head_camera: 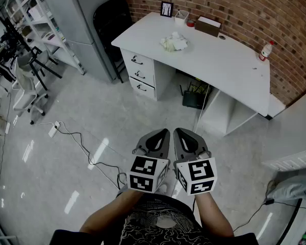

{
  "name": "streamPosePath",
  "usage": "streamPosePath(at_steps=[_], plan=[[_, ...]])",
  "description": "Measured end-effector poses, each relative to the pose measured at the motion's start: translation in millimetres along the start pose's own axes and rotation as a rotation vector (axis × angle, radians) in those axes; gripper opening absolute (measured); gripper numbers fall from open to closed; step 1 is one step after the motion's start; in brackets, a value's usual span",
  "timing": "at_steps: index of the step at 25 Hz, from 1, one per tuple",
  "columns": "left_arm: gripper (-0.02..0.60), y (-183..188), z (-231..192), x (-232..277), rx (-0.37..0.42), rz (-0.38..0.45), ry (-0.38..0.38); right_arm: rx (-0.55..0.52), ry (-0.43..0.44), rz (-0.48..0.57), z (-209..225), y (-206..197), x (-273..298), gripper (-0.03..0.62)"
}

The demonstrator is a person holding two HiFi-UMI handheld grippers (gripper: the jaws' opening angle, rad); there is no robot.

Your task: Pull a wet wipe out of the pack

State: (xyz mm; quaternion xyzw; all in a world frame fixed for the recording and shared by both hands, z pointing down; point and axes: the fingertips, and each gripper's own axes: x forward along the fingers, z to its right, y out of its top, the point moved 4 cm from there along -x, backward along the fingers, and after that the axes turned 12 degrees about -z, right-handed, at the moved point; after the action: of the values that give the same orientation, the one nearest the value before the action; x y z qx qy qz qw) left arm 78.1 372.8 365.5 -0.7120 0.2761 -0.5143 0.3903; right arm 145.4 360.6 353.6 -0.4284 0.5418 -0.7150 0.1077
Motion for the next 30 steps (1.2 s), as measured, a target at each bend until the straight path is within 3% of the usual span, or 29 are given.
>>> streamPosePath(at_steps=[10,19,30], plan=[[0.011,-1,-1,7,-0.020,-0.006,0.002,0.012,0.011,0.001,4,-3,5,0.018],[0.011,6,-37,34,-0.034,0.001,-0.003,0.001,-0.005,-0.016,11,4,46,0.018],[0.011,54,-96,96,-0.023,-0.024,-0.082,0.034,-0.074,-0.061,42,45,123,0.018]])
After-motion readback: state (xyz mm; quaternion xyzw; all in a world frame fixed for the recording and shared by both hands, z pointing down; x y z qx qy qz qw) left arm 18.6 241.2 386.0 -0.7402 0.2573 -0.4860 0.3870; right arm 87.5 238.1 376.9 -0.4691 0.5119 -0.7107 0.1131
